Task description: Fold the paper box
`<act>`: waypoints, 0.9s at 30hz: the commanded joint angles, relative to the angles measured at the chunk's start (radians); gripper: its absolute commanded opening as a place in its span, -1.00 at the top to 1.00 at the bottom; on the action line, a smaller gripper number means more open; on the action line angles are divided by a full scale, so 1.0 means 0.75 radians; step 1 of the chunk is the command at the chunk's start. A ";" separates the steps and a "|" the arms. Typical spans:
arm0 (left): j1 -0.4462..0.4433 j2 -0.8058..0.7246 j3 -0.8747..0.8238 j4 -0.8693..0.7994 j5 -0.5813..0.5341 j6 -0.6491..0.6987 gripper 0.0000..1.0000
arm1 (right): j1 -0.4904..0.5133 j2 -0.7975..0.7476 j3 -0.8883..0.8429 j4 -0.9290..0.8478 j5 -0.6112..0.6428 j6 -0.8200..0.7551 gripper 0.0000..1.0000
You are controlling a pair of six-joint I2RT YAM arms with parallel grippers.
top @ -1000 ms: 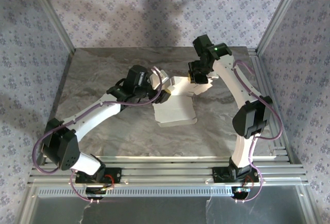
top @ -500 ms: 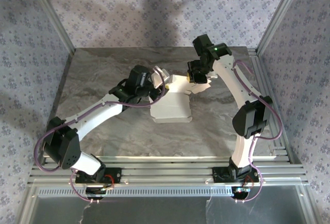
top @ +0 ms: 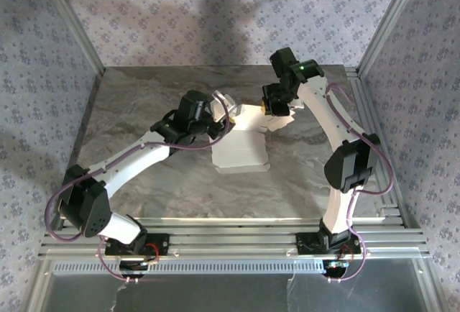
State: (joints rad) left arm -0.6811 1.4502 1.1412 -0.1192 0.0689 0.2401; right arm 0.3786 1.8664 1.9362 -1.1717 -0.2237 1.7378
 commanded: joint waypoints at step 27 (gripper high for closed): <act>0.417 -0.512 -0.624 0.046 0.237 -0.567 -0.05 | 0.265 0.285 -0.042 0.416 0.433 -0.257 1.00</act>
State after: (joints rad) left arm -0.3702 1.0889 0.6937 -0.1265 0.1993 -0.1707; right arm 0.5732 2.0357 1.9125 -0.8806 0.0834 1.5780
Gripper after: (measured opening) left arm 0.530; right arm 0.056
